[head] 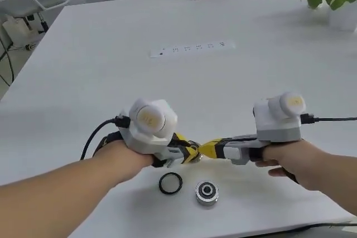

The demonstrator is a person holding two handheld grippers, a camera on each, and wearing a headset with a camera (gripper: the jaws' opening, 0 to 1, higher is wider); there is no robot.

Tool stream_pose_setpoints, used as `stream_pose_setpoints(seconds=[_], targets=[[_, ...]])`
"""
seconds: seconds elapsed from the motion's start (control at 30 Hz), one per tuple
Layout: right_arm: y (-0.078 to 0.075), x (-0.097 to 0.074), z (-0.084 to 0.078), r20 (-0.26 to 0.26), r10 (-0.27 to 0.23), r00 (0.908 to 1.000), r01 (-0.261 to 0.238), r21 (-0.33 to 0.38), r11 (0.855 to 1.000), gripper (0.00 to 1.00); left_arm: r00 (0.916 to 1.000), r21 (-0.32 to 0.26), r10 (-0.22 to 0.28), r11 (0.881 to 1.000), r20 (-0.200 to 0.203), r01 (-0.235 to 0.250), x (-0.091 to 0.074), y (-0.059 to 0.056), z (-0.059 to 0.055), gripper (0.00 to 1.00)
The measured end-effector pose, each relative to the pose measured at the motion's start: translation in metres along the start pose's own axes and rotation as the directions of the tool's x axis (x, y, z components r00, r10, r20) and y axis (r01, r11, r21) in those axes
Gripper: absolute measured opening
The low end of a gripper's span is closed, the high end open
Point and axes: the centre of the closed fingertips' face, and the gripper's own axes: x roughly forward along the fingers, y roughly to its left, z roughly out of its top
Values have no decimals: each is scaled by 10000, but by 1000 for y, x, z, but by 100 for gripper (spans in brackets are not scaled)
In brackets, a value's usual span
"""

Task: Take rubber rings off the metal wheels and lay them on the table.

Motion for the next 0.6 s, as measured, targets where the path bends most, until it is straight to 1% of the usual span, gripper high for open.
stream_pose_setpoints(seconds=[0.1, 0.27, 0.3, 0.37, 0.47, 0.6], targets=[[-4, 0, -1, -56, -159, 9999, 159, 45, 9999, 0, 10000, 46, 33, 10000, -11, -33, 0, 0, 0, 8], [-5, 1, -1, -60, -181, 9998, 181, 40, 9998, 0, 10000, 151, 33, 9999, -68, -32, -2, 1, -1, 10], [-5, 1, 0, -51, -174, 9998, 174, 46, 9998, 0, 9999, 180, -81, 9998, -97, 82, -3, 0, -2, 13], [-4, 1, -1, -80, -160, 9998, 160, 40, 9999, 0, 9999, 177, -143, 9997, -63, 144, -6, -2, -2, 14], [-3, 1, 1, -45, -143, 9999, 143, 47, 9999, 0, 9996, 63, -266, 9996, 88, 266, -10, -4, 0, 17], [-2, 1, 3, -25, -81, 10000, 81, 25, 10000, 0, 9989, 0, -308, 9995, 365, 308, -19, -6, 4, 21]])
